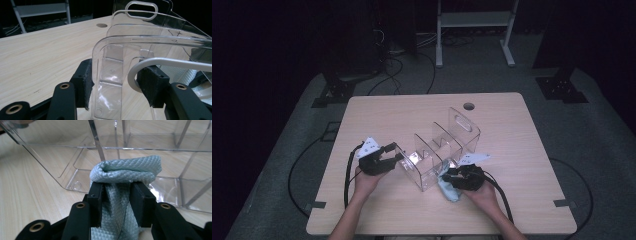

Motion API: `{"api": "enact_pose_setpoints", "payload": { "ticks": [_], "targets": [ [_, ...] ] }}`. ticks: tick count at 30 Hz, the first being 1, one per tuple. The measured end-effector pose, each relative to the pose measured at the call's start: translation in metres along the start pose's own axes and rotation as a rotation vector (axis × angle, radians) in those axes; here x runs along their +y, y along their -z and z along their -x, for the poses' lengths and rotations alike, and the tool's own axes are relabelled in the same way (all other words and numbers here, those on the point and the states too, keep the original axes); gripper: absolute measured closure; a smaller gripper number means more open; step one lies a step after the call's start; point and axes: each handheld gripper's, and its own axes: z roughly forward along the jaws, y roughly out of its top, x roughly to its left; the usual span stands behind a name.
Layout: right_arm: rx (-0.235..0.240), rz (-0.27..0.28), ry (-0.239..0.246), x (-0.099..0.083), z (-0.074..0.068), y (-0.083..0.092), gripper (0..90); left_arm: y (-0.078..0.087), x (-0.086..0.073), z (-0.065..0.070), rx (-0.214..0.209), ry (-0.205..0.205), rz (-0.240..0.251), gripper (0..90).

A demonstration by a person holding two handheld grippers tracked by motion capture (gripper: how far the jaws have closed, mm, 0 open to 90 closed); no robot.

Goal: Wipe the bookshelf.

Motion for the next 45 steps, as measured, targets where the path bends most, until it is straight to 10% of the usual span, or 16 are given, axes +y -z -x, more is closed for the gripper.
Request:
{"api": "enact_pose_setpoints", "payload": {
  "ticks": [12,21,30,45],
  "targets": [
    [0.036,-0.021,-0.017,-0.003,-0.002,-0.004,85.0,0.001,-0.001,-0.001,0.003,0.003,0.003,46.7],
    [0.044,-0.037,0.011,-0.003,-0.011,-0.004,85.2,0.008,-0.003,-0.003,-0.022,-0.006,-0.001,46.6],
    [0.041,-0.074,0.038,-0.004,-0.012,-0.010,65.8,0.008,-0.003,-0.003,-0.023,-0.004,0.003,46.6],
    [-0.016,-0.068,0.060,-0.002,-0.020,-0.008,85.6,0.008,-0.004,-0.004,-0.019,-0.001,0.006,46.6]
  ]
}}
